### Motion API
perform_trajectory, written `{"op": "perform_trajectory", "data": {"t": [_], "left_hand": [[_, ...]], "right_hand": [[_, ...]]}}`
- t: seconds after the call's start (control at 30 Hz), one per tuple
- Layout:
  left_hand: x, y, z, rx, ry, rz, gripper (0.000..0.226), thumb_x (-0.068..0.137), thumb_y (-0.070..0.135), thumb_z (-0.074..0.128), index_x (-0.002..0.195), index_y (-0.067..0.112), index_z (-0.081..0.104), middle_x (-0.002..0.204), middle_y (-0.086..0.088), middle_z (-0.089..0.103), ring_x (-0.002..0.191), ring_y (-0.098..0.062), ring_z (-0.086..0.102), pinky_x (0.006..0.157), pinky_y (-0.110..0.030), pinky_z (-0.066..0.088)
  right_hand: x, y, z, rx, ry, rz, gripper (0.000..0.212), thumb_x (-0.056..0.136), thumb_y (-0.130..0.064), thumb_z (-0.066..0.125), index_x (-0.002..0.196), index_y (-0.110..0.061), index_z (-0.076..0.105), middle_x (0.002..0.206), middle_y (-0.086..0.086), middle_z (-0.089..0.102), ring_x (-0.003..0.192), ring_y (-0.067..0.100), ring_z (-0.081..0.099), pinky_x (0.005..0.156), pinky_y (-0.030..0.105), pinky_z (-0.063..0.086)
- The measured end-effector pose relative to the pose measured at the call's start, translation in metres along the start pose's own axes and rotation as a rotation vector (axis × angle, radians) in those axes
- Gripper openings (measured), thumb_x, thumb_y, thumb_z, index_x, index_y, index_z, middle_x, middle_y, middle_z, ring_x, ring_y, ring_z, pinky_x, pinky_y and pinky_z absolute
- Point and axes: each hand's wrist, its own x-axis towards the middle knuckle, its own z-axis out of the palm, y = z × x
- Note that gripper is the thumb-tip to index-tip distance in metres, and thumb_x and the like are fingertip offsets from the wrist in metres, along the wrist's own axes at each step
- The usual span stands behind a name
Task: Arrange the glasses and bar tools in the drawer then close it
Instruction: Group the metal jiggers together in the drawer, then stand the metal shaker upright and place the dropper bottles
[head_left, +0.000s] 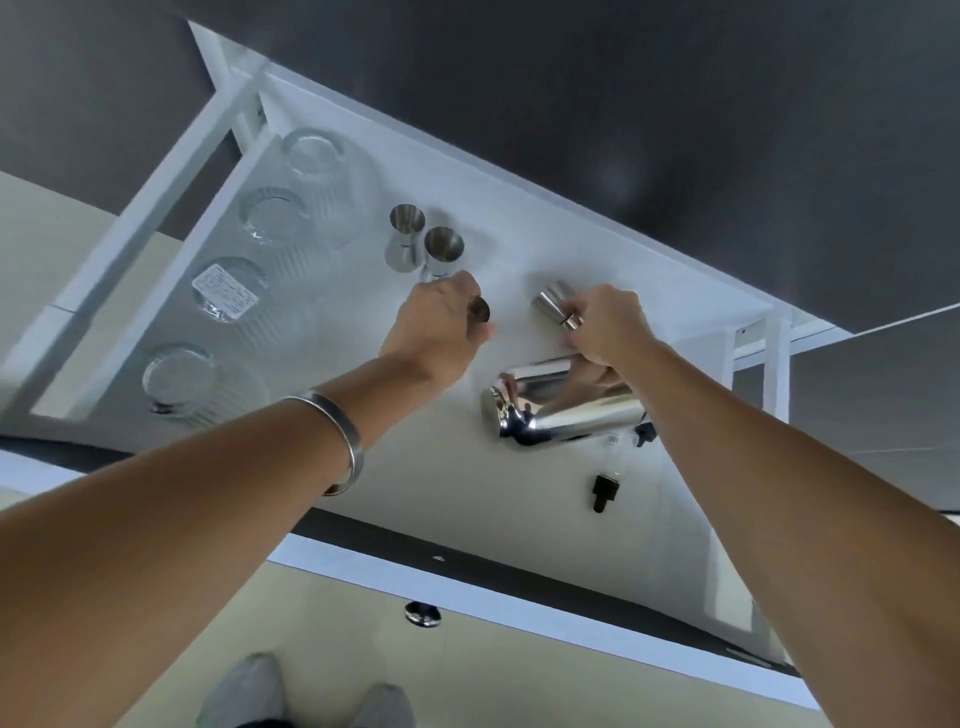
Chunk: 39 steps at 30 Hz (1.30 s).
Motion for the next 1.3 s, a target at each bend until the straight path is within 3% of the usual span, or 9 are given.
{"op": "perform_trajectory", "data": {"t": [0.33, 0.63, 0.8, 0.87, 1.0, 1.07, 1.13, 1.2, 1.3], "left_hand": [[0.003, -0.042, -0.049, -0.025, 0.256, -0.175, 0.030, 0.082, 0.026, 0.069, 0.105, 0.009, 0.061, 0.093, -0.013, 0.071, 0.088, -0.031, 0.066, 0.077, -0.041, 0.054], [0.007, -0.041, -0.063, -0.084, 0.197, -0.185, 0.041, 0.086, 0.023, 0.068, 0.124, 0.012, 0.060, 0.112, -0.011, 0.068, 0.101, -0.029, 0.063, 0.089, -0.031, 0.046], [-0.002, -0.035, -0.065, 0.003, 0.099, -0.214, 0.061, 0.087, 0.017, 0.066, 0.142, 0.012, 0.039, 0.132, -0.014, 0.055, 0.121, -0.029, 0.052, 0.099, -0.032, 0.041], [-0.014, -0.022, -0.067, 0.076, 0.124, -0.250, 0.062, 0.088, 0.008, 0.063, 0.142, 0.008, 0.031, 0.136, -0.019, 0.042, 0.118, -0.035, 0.051, 0.098, -0.037, 0.043], [-0.052, 0.012, -0.057, 0.218, 0.320, 0.195, 0.046, 0.085, 0.008, 0.058, 0.129, 0.008, 0.042, 0.123, -0.016, 0.045, 0.106, -0.029, 0.054, 0.086, -0.037, 0.054], [-0.061, 0.026, -0.038, 0.230, 0.177, 0.396, 0.042, 0.087, 0.017, 0.059, 0.128, 0.013, 0.048, 0.123, -0.013, 0.048, 0.106, -0.025, 0.053, 0.081, -0.036, 0.055], [-0.057, 0.038, -0.011, 0.239, -0.090, 0.423, 0.050, 0.091, 0.028, 0.057, 0.138, 0.019, 0.043, 0.136, -0.011, 0.042, 0.118, -0.027, 0.048, 0.090, -0.041, 0.052], [-0.048, 0.043, 0.011, 0.282, -0.307, 0.340, 0.061, 0.093, 0.038, 0.054, 0.147, 0.029, 0.029, 0.149, -0.010, 0.030, 0.132, -0.029, 0.036, 0.102, -0.044, 0.044], [-0.033, 0.044, 0.030, 0.330, -0.359, 0.245, 0.068, 0.091, 0.043, 0.056, 0.149, 0.036, 0.021, 0.149, -0.011, 0.030, 0.130, -0.032, 0.037, 0.105, -0.045, 0.040]], "right_hand": [[-0.046, -0.064, 0.016, 0.223, 0.158, -0.271, 0.025, 0.080, -0.016, 0.071, 0.104, -0.014, 0.070, 0.104, 0.011, 0.069, 0.096, 0.025, 0.064, 0.090, 0.035, 0.052], [-0.051, -0.114, 0.037, 0.322, 0.247, -0.387, 0.022, 0.080, -0.004, 0.066, 0.101, -0.008, 0.058, 0.099, 0.012, 0.061, 0.086, 0.027, 0.061, 0.079, 0.037, 0.054], [-0.053, -0.105, 0.039, 0.399, 0.200, -0.361, 0.040, 0.080, -0.005, 0.070, 0.118, -0.010, 0.056, 0.107, 0.012, 0.065, 0.098, 0.027, 0.063, 0.088, 0.038, 0.054], [-0.061, -0.085, 0.032, 0.391, 0.308, -0.331, 0.038, 0.083, -0.011, 0.069, 0.119, -0.011, 0.057, 0.111, 0.011, 0.065, 0.106, 0.027, 0.059, 0.092, 0.039, 0.050], [-0.069, -0.012, 0.010, 0.303, 0.641, 0.015, 0.030, 0.089, -0.019, 0.057, 0.119, -0.018, 0.057, 0.128, 0.009, 0.055, 0.121, 0.032, 0.046, 0.095, 0.043, 0.040], [-0.068, 0.026, 0.000, 0.411, 0.632, 0.291, 0.032, 0.093, -0.010, 0.048, 0.123, -0.015, 0.054, 0.132, 0.016, 0.051, 0.123, 0.036, 0.046, 0.097, 0.044, 0.040], [-0.071, 0.057, -0.006, 0.478, 0.573, 0.465, 0.037, 0.093, -0.001, 0.040, 0.127, -0.011, 0.052, 0.132, 0.020, 0.051, 0.120, 0.037, 0.050, 0.094, 0.042, 0.044], [-0.081, 0.076, -0.004, 0.439, 0.440, 0.501, 0.040, 0.093, 0.001, 0.039, 0.130, -0.012, 0.049, 0.134, 0.018, 0.049, 0.110, 0.032, 0.056, 0.078, 0.034, 0.049], [-0.097, 0.087, 0.012, 0.447, 0.205, 0.377, 0.046, 0.094, -0.010, 0.048, 0.137, -0.021, 0.040, 0.142, 0.015, 0.041, 0.100, 0.023, 0.049, 0.069, 0.028, 0.042]]}}
